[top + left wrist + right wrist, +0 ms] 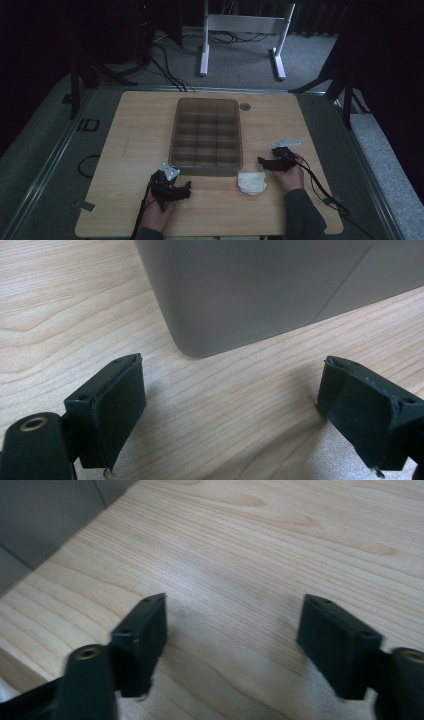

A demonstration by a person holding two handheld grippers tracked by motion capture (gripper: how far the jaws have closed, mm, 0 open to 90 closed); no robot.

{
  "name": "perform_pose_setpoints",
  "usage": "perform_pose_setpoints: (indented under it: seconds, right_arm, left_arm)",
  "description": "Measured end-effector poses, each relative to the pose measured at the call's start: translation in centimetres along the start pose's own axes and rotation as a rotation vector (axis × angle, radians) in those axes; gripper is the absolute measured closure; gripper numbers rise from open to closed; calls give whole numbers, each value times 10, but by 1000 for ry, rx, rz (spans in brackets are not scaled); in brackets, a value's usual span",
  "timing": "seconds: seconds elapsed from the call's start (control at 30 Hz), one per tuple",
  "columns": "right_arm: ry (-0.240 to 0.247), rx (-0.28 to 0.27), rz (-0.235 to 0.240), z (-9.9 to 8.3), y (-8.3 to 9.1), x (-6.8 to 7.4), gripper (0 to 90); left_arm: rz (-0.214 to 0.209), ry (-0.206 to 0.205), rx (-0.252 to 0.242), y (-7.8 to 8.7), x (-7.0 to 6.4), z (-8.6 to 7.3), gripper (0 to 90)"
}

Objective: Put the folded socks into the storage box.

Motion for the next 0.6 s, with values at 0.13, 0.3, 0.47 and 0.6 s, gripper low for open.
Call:
perform_pose_setpoints:
  seconds: [0.13,0.3,0.47,0.6]
  right_arm:
    - [7,1,0,2,1,1,385]
    - [24,-15,9,4,5,5,418]
    - [35,-27,6,8,11,6,428]
    - [59,-11,6,9,15,9,425]
  left_arm:
    - [0,0,0,0,0,0,121]
    - [0,1,-1,0,0,0,121]
    - [0,0,0,0,0,0,121]
    - [-1,1,-1,0,0,0,121]
Point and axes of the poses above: each handheld gripper's, and its own axes: y roughly backward along the jaws, z roughly out of its top, x roughly to its left, the point moved 9 cm from there along -y, roughly forward along the jaws, and after that the axes turned 7 degrees about y, right-handed, at the moved point
